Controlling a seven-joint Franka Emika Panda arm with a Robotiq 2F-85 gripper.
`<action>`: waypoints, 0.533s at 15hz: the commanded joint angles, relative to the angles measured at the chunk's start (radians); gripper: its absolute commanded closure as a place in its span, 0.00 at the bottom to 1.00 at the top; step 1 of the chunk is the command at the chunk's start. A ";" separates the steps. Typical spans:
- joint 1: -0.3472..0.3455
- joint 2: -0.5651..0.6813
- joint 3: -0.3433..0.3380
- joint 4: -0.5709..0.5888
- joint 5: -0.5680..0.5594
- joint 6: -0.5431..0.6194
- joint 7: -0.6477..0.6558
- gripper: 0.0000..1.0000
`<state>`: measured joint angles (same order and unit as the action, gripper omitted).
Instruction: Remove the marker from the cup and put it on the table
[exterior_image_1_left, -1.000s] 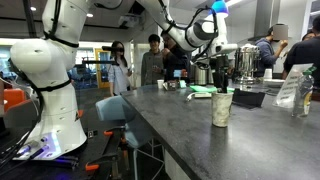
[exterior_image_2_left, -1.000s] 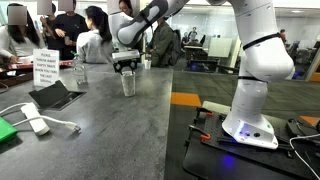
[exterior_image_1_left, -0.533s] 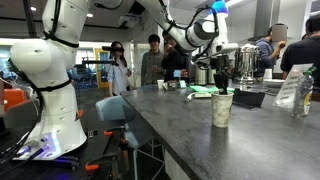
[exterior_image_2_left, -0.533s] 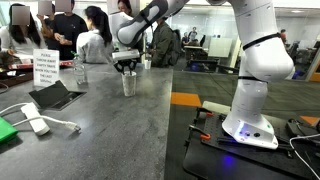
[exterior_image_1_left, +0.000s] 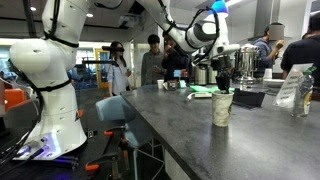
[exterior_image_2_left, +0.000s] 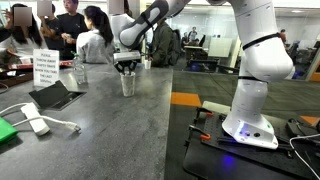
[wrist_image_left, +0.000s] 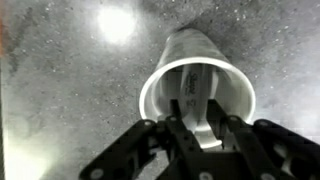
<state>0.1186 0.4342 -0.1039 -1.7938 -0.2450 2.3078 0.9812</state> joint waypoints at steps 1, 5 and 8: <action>-0.002 -0.010 -0.003 -0.036 0.016 0.058 -0.040 0.66; 0.006 -0.015 -0.011 -0.059 0.002 0.066 -0.033 0.68; 0.008 -0.018 -0.017 -0.071 -0.006 0.074 -0.030 0.94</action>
<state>0.1179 0.4347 -0.1062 -1.8265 -0.2463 2.3440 0.9692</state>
